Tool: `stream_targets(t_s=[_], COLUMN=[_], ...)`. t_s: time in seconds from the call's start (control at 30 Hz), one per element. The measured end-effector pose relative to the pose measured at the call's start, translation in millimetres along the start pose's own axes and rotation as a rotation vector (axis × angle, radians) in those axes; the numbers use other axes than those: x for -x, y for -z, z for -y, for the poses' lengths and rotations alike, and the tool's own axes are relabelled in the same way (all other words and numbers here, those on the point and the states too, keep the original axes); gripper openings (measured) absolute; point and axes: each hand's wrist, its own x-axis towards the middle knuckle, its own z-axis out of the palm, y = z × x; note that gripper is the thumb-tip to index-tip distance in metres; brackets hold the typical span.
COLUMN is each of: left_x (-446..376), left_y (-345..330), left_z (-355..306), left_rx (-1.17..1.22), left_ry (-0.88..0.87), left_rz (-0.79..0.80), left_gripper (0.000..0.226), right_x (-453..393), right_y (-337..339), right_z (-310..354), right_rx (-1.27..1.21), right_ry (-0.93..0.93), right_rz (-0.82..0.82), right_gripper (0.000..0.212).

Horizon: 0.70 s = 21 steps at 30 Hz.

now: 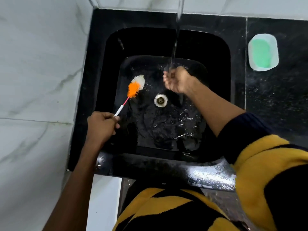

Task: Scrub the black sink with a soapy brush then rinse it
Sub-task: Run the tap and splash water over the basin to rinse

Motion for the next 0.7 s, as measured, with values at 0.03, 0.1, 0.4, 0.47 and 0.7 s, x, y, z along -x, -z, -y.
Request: stream_targets(t_s=[0.03, 0.1, 0.4, 0.47, 0.7], left_x=[1.0, 2.9, 4.1, 4.5, 7.9], left_y=[4.5, 12.6, 28.1, 27.1, 23.2], left_z=[1.2, 2.7, 2.6, 1.9, 7.8], left_rx=[0.001, 0.013, 0.061, 0.056, 0.049], left_ry=[0.0, 0.001, 0.0, 0.004, 0.02], left_rz=[-0.018, -0.049, -0.142, -0.132, -0.105], left_gripper=[0.019, 0.018, 0.022, 0.021, 0.016], right_x=[-3.1, -8.2, 9.6, 12.8, 8.5], right_y=[-9.6, -22.8, -31.9, -22.1, 18.4], right_z=[0.4, 1.5, -81.8, -104.4, -49.2], right_rx=[-0.092, -0.231, 0.474, 0.803, 0.264], right_ry=[0.015, 0.061, -0.196, -0.317, -0.097], right_rz=[-0.001, 0.013, 0.628, 0.62, 0.092], right_gripper=[0.038, 0.038, 0.034, 0.035, 0.035])
